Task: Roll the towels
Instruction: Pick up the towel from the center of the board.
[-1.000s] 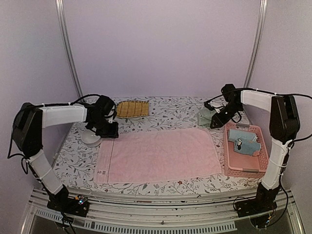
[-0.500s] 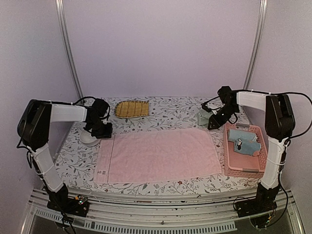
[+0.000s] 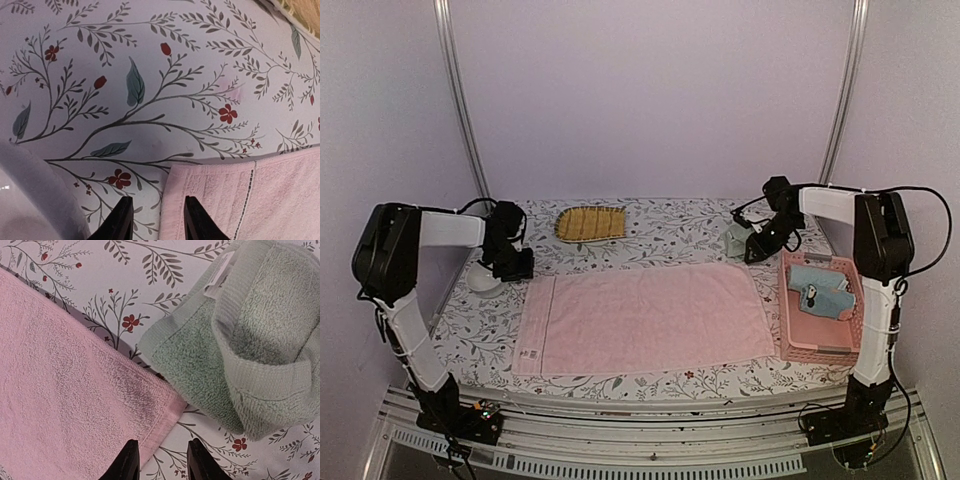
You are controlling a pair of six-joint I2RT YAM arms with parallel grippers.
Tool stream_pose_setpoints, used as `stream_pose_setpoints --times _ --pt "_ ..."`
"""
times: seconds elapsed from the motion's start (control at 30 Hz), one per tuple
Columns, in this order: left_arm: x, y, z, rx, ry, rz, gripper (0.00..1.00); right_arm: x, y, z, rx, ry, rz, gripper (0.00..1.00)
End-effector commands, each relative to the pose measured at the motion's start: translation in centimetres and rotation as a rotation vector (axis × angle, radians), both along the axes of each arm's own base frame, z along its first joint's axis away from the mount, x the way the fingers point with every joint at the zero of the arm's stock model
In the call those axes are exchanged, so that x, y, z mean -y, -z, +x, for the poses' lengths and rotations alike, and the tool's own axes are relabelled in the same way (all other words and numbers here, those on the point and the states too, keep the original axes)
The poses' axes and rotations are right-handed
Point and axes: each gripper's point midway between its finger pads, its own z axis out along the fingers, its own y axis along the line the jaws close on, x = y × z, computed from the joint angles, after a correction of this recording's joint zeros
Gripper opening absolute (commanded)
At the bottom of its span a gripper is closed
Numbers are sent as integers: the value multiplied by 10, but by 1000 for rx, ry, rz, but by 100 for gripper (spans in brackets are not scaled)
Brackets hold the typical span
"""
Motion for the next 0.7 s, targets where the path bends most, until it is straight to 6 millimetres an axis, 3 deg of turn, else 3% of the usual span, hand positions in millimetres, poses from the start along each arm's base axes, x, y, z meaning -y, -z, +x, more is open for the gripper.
stream_pose_setpoints --times 0.0,0.27,0.67 --pt "5 5 15 13 9 -13 38 3 5 13 -10 44 25 37" --pt "6 25 13 -35 14 -8 35 -3 16 10 -71 39 68 35" --pt "0 32 9 -47 12 21 28 -2 36 20 -96 63 47 35"
